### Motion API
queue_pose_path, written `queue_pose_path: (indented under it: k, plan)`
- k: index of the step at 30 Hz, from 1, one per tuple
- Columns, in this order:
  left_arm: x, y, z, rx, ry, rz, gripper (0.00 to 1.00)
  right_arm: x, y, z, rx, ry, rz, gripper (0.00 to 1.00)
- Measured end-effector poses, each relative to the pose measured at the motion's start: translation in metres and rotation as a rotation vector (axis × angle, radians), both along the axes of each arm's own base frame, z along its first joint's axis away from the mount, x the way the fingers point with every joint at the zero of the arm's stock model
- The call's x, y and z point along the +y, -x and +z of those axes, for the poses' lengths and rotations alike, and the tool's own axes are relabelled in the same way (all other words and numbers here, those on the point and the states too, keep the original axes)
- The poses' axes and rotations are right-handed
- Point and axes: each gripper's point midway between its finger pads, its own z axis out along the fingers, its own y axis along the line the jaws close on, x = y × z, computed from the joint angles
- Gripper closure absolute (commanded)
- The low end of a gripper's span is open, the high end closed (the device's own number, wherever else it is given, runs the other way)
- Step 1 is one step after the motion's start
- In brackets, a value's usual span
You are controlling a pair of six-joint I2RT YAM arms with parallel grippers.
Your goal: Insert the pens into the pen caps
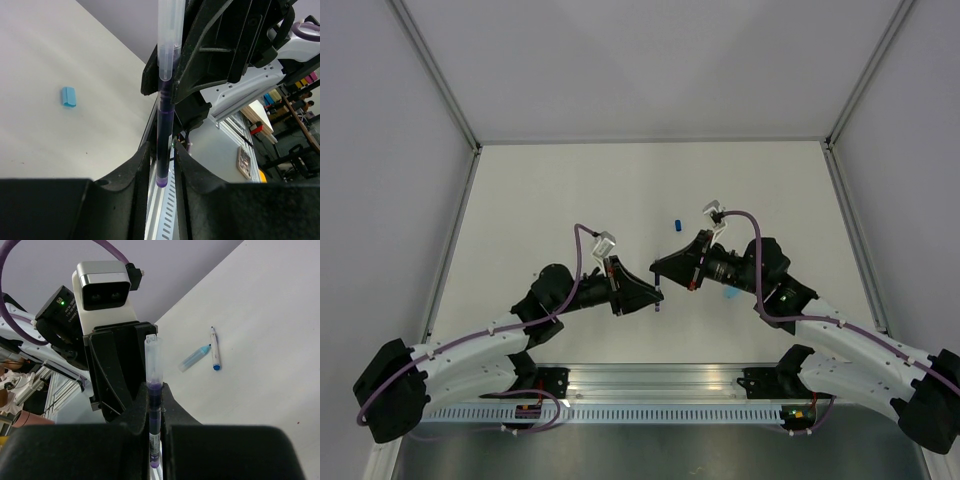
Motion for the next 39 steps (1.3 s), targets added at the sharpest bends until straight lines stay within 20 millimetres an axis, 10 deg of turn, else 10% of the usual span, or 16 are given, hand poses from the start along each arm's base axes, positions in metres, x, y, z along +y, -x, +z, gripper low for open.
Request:
queue_pose_path:
  k: [9,15,24,39]
  plan:
    - [-0.009,-0.003,0.004,-0.006,-0.005,-0.023,0.98,0.001,-0.004,0.003,0.003,-0.005,-0.014,0.98]
    - [-0.008,-0.003,0.003,-0.015,-0.01,-0.024,0.98,0.0,-0.003,0.004,-0.009,0.001,-0.014,0.58]
    - [-0.001,0.001,0.005,-0.101,-0.036,-0.025,0.98,-0.004,-0.001,0.033,-0.076,-0.013,-0.016,0.32]
    - [0.001,0.014,-0.013,-0.175,-0.104,-0.117,0.98,0.009,-0.017,0.054,-0.098,0.022,-0.023,0.47]
